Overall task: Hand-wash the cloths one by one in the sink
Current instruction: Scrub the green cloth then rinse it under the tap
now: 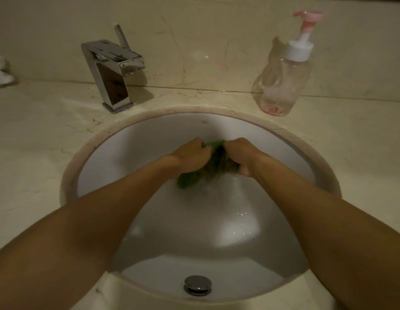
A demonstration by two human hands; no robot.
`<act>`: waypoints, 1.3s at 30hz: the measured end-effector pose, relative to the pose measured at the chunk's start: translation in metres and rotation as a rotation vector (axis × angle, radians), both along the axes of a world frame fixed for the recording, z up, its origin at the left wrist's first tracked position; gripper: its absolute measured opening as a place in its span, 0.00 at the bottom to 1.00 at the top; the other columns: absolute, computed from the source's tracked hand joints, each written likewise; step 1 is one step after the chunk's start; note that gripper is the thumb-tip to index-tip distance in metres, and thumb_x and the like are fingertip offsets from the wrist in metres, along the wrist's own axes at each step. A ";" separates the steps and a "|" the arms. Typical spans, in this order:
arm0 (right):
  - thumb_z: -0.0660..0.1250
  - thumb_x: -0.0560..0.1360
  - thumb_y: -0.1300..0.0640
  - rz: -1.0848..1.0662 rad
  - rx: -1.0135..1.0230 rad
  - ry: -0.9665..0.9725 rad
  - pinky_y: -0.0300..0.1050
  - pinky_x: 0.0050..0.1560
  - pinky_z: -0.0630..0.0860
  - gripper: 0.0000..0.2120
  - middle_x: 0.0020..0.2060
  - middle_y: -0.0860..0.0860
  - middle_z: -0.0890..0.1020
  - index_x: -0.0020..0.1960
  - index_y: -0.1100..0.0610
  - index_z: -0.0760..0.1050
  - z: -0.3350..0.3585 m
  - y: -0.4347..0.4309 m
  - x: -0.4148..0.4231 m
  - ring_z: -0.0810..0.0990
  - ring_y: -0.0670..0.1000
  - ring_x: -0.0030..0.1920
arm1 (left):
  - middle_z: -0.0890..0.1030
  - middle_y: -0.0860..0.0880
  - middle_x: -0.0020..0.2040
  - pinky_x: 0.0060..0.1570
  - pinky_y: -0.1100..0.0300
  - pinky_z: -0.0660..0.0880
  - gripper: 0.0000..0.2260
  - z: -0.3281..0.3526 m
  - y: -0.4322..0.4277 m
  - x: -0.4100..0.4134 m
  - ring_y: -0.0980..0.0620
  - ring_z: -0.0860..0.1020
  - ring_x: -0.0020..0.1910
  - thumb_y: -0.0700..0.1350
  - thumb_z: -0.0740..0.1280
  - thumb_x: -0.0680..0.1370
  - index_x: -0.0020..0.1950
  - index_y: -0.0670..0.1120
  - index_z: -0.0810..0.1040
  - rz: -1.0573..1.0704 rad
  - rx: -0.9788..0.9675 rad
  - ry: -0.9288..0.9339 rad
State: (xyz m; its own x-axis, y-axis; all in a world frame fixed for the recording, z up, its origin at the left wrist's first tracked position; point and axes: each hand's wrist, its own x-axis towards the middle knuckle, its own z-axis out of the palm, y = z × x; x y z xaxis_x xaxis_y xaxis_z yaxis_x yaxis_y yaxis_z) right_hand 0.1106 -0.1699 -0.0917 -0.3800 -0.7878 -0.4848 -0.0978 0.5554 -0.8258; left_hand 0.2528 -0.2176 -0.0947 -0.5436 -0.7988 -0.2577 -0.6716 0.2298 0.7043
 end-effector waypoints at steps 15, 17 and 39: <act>0.58 0.86 0.46 -0.081 -0.212 -0.069 0.47 0.45 0.82 0.17 0.44 0.56 0.86 0.54 0.57 0.79 0.037 0.020 0.042 0.86 0.54 0.46 | 0.82 0.46 0.43 0.42 0.55 0.81 0.11 0.032 0.037 -0.018 0.50 0.83 0.41 0.48 0.53 0.86 0.51 0.51 0.75 0.327 0.001 0.392; 0.57 0.86 0.46 0.079 -0.270 0.021 0.49 0.40 0.84 0.16 0.45 0.58 0.86 0.58 0.56 0.76 0.039 0.028 0.059 0.86 0.57 0.42 | 0.80 0.49 0.43 0.38 0.63 0.74 0.13 0.031 0.024 -0.009 0.53 0.80 0.42 0.46 0.55 0.86 0.45 0.53 0.73 0.396 0.018 0.373; 0.57 0.85 0.50 0.206 -0.021 0.376 0.51 0.51 0.78 0.17 0.46 0.57 0.82 0.53 0.61 0.78 0.022 0.005 0.003 0.82 0.57 0.49 | 0.76 0.50 0.64 0.61 0.52 0.73 0.17 0.039 0.031 -0.011 0.51 0.76 0.58 0.56 0.55 0.85 0.70 0.51 0.72 0.054 0.047 0.100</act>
State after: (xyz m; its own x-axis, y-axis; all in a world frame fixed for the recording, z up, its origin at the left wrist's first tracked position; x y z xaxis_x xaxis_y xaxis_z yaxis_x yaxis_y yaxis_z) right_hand 0.1133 -0.1645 -0.0701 -0.3610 -0.8739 -0.3256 -0.5011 0.4763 -0.7226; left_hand 0.2422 -0.1862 -0.0553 -0.5253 -0.8158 -0.2419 -0.6078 0.1608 0.7776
